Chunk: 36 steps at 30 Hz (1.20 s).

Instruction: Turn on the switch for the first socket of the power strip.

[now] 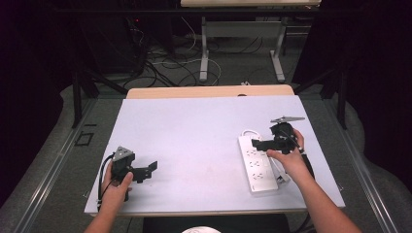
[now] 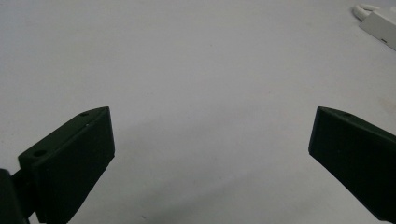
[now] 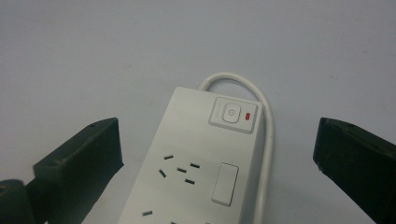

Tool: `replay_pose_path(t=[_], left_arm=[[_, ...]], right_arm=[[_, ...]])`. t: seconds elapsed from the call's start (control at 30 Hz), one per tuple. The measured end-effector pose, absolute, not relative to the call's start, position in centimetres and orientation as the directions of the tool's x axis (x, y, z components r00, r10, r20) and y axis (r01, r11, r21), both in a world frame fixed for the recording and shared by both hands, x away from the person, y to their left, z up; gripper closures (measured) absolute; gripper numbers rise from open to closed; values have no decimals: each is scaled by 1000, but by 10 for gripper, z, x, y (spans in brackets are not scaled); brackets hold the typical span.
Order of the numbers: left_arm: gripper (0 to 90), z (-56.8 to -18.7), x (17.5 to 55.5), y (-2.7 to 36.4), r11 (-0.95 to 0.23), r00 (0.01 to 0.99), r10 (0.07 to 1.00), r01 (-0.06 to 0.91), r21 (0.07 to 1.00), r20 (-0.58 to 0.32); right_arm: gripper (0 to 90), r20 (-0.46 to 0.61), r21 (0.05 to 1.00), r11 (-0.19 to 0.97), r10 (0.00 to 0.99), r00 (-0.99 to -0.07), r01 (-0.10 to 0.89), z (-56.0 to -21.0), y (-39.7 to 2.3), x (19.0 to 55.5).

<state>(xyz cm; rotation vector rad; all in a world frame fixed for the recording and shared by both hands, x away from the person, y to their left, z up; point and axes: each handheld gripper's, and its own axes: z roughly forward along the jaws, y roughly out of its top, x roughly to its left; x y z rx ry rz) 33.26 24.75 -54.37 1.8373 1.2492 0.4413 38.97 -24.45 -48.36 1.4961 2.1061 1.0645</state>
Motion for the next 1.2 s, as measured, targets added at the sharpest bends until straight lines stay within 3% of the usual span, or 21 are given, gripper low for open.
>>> replay_pose_path(t=[1.2], left_arm=[[5,-543,331,248,-137,437,885,577,805,-163]], right_arm=[[17,150,792,124,909,-389,597,-478,-265,362]])
